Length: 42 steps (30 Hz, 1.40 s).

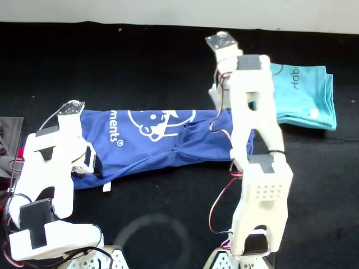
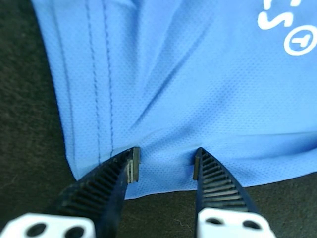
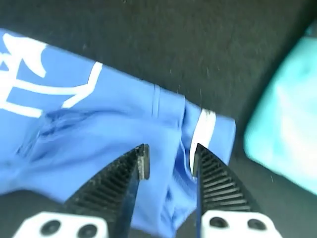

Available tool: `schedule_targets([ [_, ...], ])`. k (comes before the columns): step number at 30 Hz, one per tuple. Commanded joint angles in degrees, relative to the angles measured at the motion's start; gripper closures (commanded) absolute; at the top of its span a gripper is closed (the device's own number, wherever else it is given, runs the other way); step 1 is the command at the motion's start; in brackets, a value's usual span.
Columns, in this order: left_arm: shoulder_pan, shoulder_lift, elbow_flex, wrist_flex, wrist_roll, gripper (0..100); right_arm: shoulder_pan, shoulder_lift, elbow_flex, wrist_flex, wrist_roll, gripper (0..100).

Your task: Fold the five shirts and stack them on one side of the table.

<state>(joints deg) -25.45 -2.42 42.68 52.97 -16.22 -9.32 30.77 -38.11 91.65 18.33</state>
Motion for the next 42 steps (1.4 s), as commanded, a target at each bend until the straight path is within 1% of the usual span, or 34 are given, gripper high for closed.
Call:
schedule_targets([
  [1, 0.0, 0.1, 0.1, -1.9, 0.4, 81, 0.4, -5.9, -3.7, 6.6, -0.3, 92.0],
  [2, 0.0, 0.1, 0.1, -1.9, 0.4, 81, -0.2, -6.1, -3.6, 8.1, -0.2, 97.4],
  [3, 0.0, 0.1, 0.1, -1.9, 0.4, 81, -0.6, -5.7, -3.6, 9.1, -0.2, 99.8],
  [4, 0.0, 0.1, 0.1, -1.9, 0.4, 81, -0.7, -5.1, -2.9, 9.3, -0.2, 98.2],
  [8, 0.1, 0.1, 0.1, -1.9, 0.4, 81, -0.6, -1.5, 0.8, 7.0, -0.2, 99.2],
  [11, 0.1, 0.1, 0.1, -1.9, 0.4, 81, 0.3, 2.8, 4.2, 2.3, -0.2, 99.2],
  [16, 0.1, 0.1, 0.1, -1.9, 0.4, 81, 2.8, 9.0, 4.9, -4.9, -0.2, 99.2],
  [20, 0.1, 0.1, 0.1, -1.9, 0.4, 81, 5.3, 10.0, 4.9, -11.1, -0.1, 99.2],
  [22, 0.1, 0.1, 0.1, -1.9, 0.4, 81, 6.2, 9.7, 4.7, -12.4, -0.1, 99.2],
  [23, 0.1, 0.1, 0.1, -1.9, 0.4, 81, 6.4, 9.5, 4.0, -11.9, -0.1, 99.2],
  [28, 0.1, 0.1, 0.1, -1.9, 0.4, 81, 5.9, 4.4, -2.3, -2.1, -0.4, 99.2],
  [32, 0.1, 0.1, 0.0, -1.9, 0.5, 81, 2.9, -2.1, -4.8, 4.4, -0.4, 99.2],
  [36, 0.1, 0.1, 0.0, -1.9, 0.6, 81, -3.6, -8.0, -1.2, 8.8, -0.5, 99.2],
  [37, 0.1, 0.1, 0.0, -1.9, 0.6, 81, -5.4, -9.4, 0.8, 8.9, -0.6, 99.2],
  [39, 0.1, 0.1, 0.0, -1.9, 0.6, 81, -9.1, -11.8, 6.0, 8.1, -3.1, 99.2],
  [42, 0.1, 0.1, 0.0, -1.9, 0.6, 81, -14.5, -15.3, 16.7, 2.2, -7.3, 99.2],
])
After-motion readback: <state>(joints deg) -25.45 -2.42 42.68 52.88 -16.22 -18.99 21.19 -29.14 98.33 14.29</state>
